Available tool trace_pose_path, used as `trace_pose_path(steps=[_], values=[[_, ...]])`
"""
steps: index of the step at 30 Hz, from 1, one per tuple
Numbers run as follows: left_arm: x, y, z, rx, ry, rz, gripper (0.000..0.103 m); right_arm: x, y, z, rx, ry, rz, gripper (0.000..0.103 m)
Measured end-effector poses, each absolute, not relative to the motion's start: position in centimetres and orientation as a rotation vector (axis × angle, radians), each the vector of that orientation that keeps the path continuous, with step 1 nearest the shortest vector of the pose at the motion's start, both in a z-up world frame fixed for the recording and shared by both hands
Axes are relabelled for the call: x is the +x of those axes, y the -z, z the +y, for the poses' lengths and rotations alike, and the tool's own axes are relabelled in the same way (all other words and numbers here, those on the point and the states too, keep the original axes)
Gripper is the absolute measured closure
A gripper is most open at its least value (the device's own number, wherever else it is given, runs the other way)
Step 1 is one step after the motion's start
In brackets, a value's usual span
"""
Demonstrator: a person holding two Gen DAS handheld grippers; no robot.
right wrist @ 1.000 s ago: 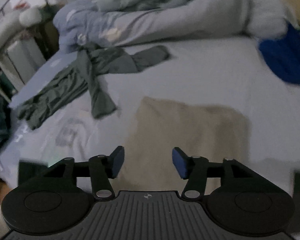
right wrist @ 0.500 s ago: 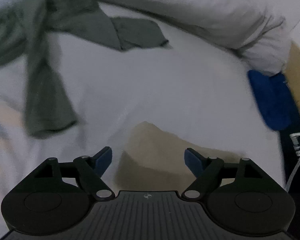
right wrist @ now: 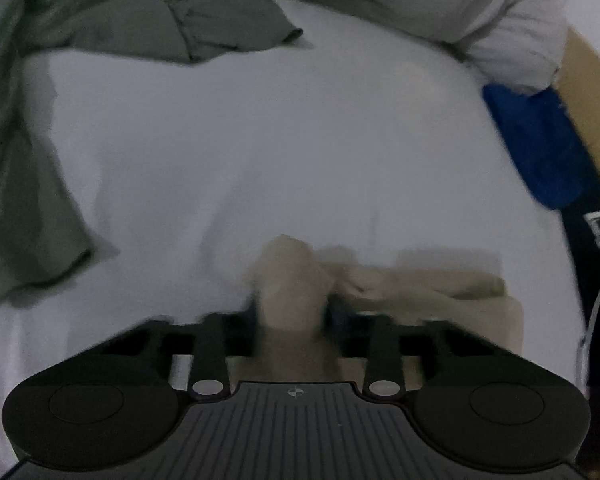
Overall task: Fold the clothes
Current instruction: 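Grasp the folded khaki shirt end with the right gripper while the left gripper grasps beside it, then carry the folded khaki shirt with both grippers toward the bed edge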
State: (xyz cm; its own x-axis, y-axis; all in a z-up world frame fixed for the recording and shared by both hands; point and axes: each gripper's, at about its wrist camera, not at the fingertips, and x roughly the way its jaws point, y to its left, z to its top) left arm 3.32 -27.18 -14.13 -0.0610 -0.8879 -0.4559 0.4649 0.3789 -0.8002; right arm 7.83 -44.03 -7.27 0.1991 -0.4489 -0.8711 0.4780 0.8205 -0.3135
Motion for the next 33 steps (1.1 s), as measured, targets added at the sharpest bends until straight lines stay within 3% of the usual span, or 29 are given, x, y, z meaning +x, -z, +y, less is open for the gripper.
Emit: trace_pose_path(steps=[4,15,19,33], values=[[2.3,12.6,-26.9,-0.482,1.206,1.131,0.093,4.3,3.0,-45.7,0.196,0.545,1.081,0.089],[-0.9,4.6,-23.5,-0.496,1.298,0.968,0.093,-7.2,-9.1,-47.0,0.606,0.236,0.633,0.09],[-1.1,1.4,-20.2,-0.491,1.257,0.917,0.094,-6.8,-11.1,-45.2,0.679,0.105,0.544,0.09],[1.3,-8.9,2.6,-0.511,0.888,0.728,0.094,3.2,-17.8,-28.4,0.757,-0.356,0.414,0.09]])
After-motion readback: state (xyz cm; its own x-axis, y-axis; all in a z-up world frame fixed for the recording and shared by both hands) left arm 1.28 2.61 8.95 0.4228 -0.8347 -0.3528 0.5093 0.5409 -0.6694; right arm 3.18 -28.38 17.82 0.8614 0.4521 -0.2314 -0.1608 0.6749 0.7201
